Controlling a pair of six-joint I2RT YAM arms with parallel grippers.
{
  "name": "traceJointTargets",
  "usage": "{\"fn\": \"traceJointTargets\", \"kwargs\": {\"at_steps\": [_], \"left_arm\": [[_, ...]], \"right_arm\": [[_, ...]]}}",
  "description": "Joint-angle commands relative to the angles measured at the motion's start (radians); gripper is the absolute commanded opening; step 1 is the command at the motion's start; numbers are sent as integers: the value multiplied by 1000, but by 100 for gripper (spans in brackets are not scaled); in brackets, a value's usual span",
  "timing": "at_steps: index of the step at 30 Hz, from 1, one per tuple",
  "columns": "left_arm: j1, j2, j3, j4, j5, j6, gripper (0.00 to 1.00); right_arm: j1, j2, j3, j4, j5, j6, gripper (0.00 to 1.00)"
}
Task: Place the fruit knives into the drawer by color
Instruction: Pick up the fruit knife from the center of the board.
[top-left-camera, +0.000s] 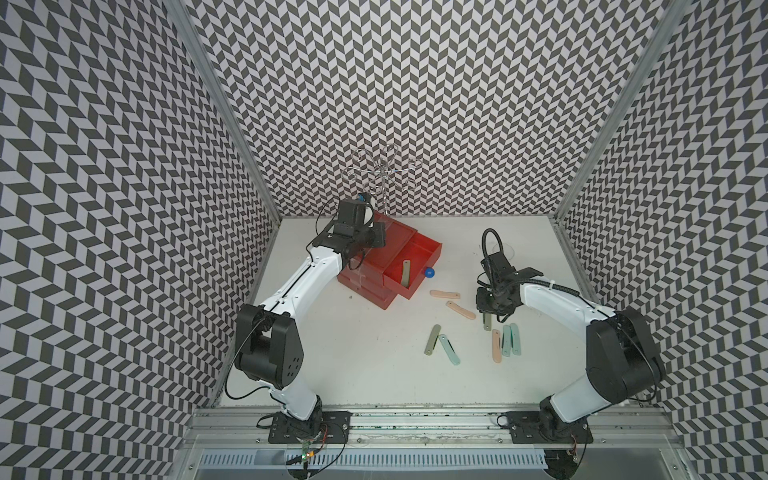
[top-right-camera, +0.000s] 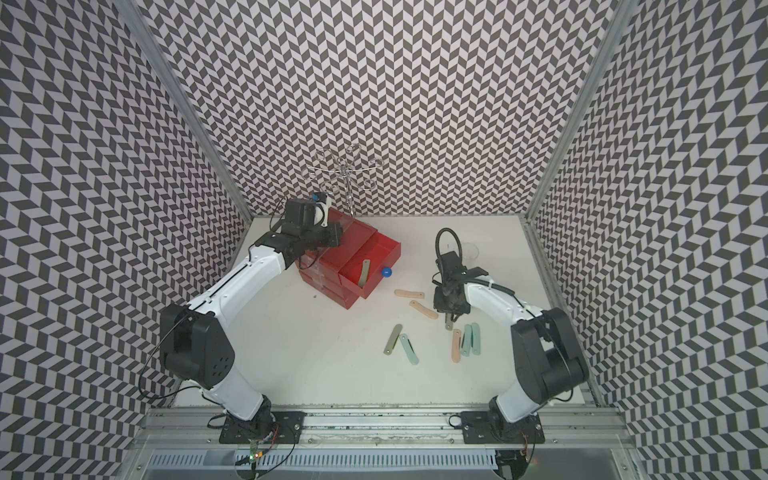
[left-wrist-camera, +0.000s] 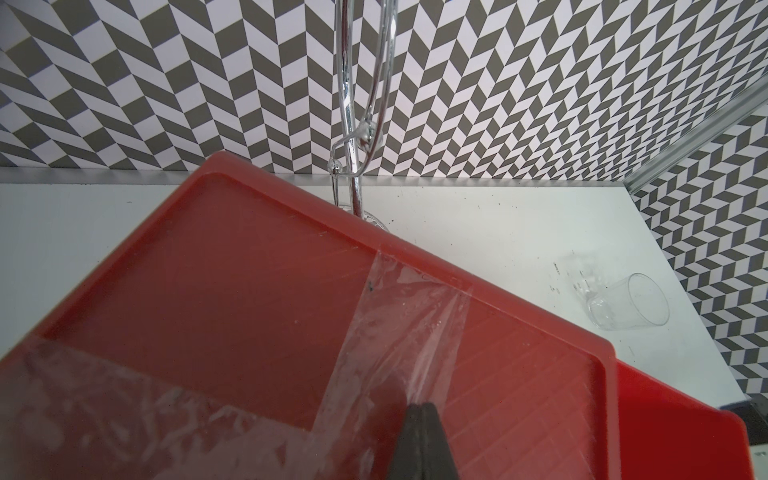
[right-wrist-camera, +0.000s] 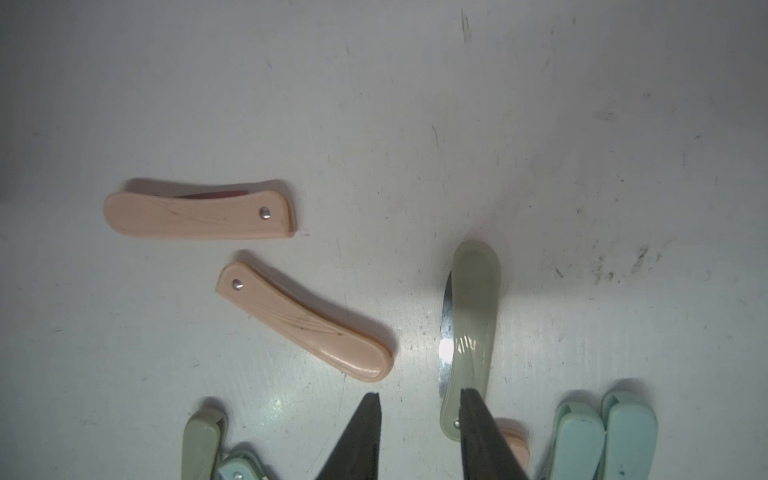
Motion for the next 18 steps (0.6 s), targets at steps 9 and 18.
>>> {"fn": "traceJointTargets", "kwargs": {"at_steps": [9, 18], "left_arm": [[4, 75, -34, -181, -53, 11, 0], [4, 74, -33, -181, -54, 12, 0]], "right_arm": [[-34, 55, -57, 85, -9, -13, 41], [-46, 94, -65, 108, -25, -20, 40]]}}
